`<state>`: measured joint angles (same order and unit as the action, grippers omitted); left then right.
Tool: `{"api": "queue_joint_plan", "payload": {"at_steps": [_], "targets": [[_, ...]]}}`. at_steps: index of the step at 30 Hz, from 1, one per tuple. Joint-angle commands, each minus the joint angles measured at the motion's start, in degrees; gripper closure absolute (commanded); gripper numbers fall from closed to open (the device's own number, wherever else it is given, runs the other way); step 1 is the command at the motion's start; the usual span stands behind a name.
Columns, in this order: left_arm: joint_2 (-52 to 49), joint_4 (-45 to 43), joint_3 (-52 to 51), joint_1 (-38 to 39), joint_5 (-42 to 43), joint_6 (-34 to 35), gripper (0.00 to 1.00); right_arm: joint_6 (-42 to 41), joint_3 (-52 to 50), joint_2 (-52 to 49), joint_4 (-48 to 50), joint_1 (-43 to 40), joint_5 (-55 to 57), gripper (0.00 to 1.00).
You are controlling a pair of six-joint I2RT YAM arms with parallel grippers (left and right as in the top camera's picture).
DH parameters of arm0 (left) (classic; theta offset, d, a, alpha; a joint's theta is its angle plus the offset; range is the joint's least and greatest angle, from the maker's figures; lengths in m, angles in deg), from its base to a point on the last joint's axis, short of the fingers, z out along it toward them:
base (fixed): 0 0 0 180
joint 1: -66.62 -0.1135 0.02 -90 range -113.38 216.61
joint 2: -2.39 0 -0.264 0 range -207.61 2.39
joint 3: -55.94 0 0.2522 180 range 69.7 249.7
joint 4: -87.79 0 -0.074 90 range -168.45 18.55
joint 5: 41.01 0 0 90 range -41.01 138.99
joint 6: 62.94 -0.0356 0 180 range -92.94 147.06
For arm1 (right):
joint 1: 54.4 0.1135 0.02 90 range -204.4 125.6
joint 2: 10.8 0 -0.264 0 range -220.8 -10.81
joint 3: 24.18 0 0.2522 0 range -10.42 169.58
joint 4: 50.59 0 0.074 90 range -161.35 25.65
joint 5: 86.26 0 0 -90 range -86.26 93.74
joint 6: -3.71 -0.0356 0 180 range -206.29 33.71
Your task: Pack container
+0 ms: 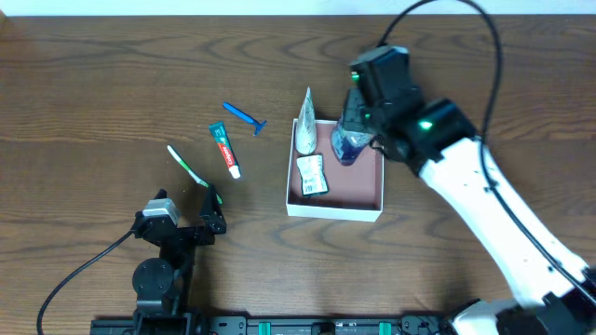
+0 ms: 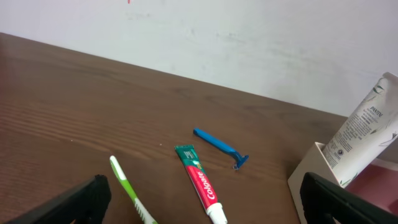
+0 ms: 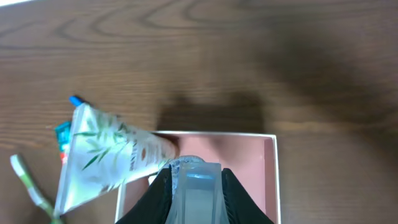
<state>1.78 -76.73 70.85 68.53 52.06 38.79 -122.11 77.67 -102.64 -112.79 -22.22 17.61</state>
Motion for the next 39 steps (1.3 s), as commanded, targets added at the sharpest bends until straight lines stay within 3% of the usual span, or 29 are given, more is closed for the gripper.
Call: {"api": "queue_joint_plan", "payload": {"at_steps": [1,33,39], "targets": [[0.3,2.1,-0.9,-0.3,0.4,-1.0,0.02,-2.4,0.9,-2.0,1.5,1.3,5.6,0.91],[0.3,2.1,-0.9,-0.3,0.4,-1.0,0.02,-4.0,0.9,-14.3,9.4,3.9,7.3,0.92],[0.3,2.1,-0.9,-0.3,0.4,-1.0,0.02,-4.0,0.9,-14.3,10.1,3.9,7.4,0.86]]}}
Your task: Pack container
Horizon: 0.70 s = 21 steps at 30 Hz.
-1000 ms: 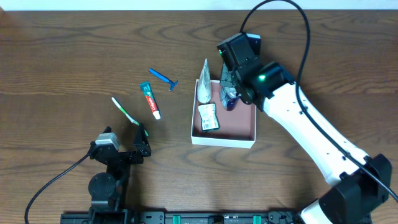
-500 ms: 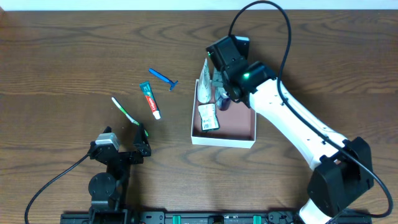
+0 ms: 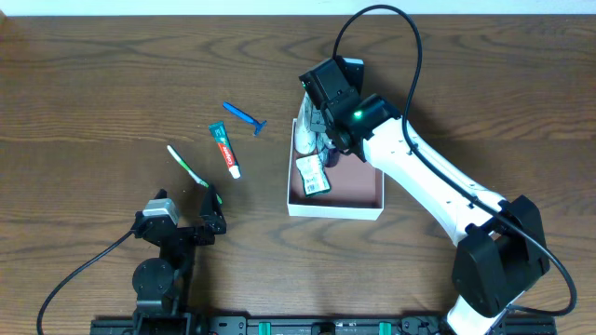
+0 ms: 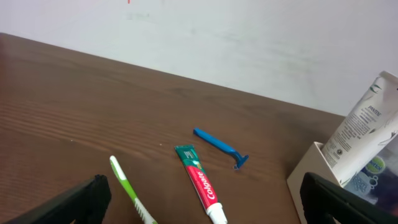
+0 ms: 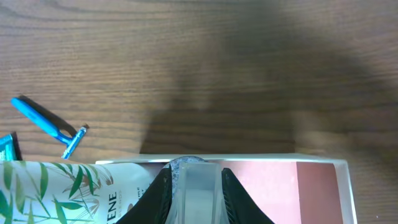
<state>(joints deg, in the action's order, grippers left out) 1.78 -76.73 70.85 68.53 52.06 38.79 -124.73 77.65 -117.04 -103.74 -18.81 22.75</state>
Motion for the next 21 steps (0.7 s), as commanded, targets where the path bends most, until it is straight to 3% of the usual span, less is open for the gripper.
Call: {"api": "queue_joint_plan", "payload": {"at_steps": [1,4,21], "targets": [[0.3,2.1,-0.9,-0.3,0.4,-1.0,0.02,-1.4,0.9,0.1,1.1,0.5,2.2,0.84],[0.3,2.1,-0.9,-0.3,0.4,-1.0,0.02,-1.4,0.9,0.1,1.0,0.5,2.2,0.79],[0.3,2.1,-0.9,-0.3,0.4,-1.0,0.02,-1.3,0.9,0.1,0.9,0.5,1.5,0.7]]}}
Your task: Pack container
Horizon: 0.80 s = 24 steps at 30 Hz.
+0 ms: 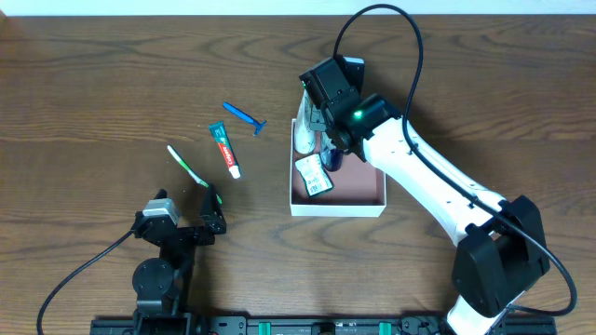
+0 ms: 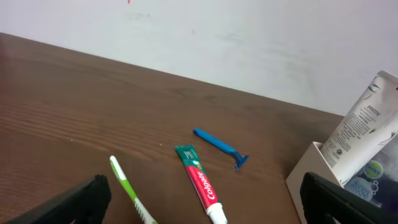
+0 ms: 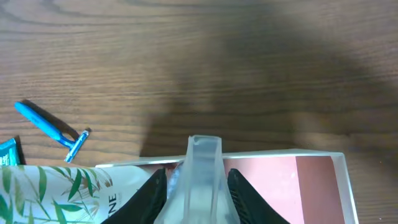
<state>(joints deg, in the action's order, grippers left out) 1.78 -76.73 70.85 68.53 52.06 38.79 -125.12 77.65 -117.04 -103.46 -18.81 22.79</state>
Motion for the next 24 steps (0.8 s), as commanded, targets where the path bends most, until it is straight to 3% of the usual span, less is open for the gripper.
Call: {"api": "queue_joint_plan", "payload": {"at_steps": [1,24], "targets": [[0.3,2.1,-0.9,-0.3,0.4,-1.0,0.02,-0.9,1.0,0.1,0.6,0.5,1.5,0.69],[0.3,2.1,-0.9,-0.3,0.4,-1.0,0.02,-1.0,0.9,0.1,2.7,0.5,-1.6,0.68]]}}
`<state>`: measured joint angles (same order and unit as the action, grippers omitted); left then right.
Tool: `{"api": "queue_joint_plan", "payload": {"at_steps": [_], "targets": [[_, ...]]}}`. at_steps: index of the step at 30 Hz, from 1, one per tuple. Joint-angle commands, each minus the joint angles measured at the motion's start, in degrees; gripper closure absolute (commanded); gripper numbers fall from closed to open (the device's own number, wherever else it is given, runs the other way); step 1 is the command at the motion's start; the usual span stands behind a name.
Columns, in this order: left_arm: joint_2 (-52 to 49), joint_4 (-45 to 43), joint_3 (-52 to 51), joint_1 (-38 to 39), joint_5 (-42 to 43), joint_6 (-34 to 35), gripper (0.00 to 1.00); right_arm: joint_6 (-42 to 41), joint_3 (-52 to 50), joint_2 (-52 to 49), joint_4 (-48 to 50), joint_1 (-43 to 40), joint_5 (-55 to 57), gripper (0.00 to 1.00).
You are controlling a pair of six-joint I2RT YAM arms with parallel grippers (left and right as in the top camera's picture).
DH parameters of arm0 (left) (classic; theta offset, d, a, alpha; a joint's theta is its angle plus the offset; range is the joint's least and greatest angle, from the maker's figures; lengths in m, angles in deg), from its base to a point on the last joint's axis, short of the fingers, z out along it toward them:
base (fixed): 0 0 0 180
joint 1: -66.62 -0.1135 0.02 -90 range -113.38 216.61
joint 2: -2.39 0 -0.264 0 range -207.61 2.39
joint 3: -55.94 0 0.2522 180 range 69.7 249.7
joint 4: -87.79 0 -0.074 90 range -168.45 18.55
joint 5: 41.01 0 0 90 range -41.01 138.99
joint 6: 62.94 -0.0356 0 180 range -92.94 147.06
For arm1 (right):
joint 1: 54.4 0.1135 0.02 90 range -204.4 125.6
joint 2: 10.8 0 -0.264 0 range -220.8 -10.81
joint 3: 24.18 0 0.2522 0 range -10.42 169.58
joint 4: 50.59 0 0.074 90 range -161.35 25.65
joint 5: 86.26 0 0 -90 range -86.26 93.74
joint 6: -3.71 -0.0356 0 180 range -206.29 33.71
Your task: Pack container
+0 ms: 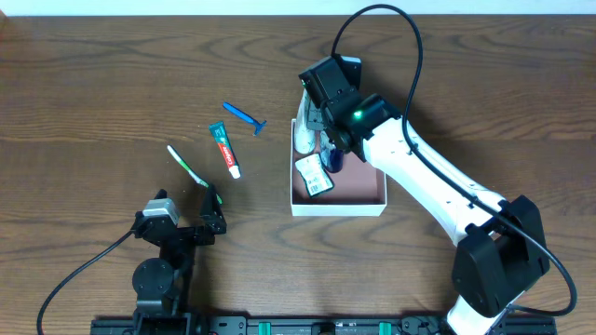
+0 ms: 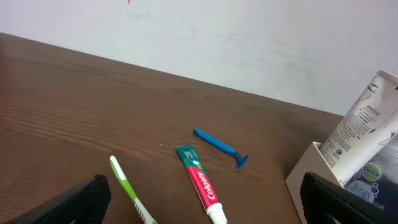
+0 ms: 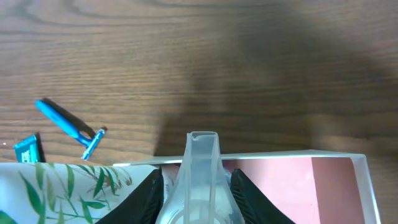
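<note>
The white box (image 1: 372, 207) with a pink floor holds a white leaf-printed tube (image 1: 304, 136), a small packet (image 1: 312, 175) and a blue bottle (image 1: 333, 158). My right gripper (image 1: 325, 133) hangs over the box's back left part. In the right wrist view its gripper (image 3: 199, 186) is open, and the bottle's clear top (image 3: 202, 158) stands between the parted fingers, beside the tube (image 3: 62, 193). On the table left of the box lie a blue razor (image 1: 244, 116), a toothpaste tube (image 1: 224, 149) and a green toothbrush (image 1: 186, 166). My left gripper (image 1: 182, 226) rests open near the front edge.
The left wrist view shows the razor (image 2: 221, 148), toothpaste (image 2: 200, 183) and toothbrush (image 2: 127, 190) ahead, with the box's wall (image 2: 305, 180) at the right. A pale wall stands behind the table's far edge. The right arm stretches across the table's right half.
The right fingers stand a little wider apart around the bottle's top, and the right wrist view has shifted slightly. The left arm and the loose items have not moved.
My right gripper first held the blue bottle, shut on it, over the box's back right part. It then held the bottle at the back left, against the tube. Then the fingers had parted and the bottle sat lower in the box, where it now stands.
</note>
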<state>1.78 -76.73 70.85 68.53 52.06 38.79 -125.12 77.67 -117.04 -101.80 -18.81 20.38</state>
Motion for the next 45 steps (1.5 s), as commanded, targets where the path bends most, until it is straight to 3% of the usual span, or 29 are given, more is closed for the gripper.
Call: {"api": "queue_joint_plan", "payload": {"at_steps": [1,45], "targets": [[0.3,2.1,-0.9,-0.3,0.4,-1.0,0.02,-1.0,0.9,0.1,1.1,0.5,0.9,0.68],[0.3,2.1,-0.9,-0.3,0.4,-1.0,0.02,-1.4,0.9,0.1,-1.9,1.3,-1.5,0.7]]}}
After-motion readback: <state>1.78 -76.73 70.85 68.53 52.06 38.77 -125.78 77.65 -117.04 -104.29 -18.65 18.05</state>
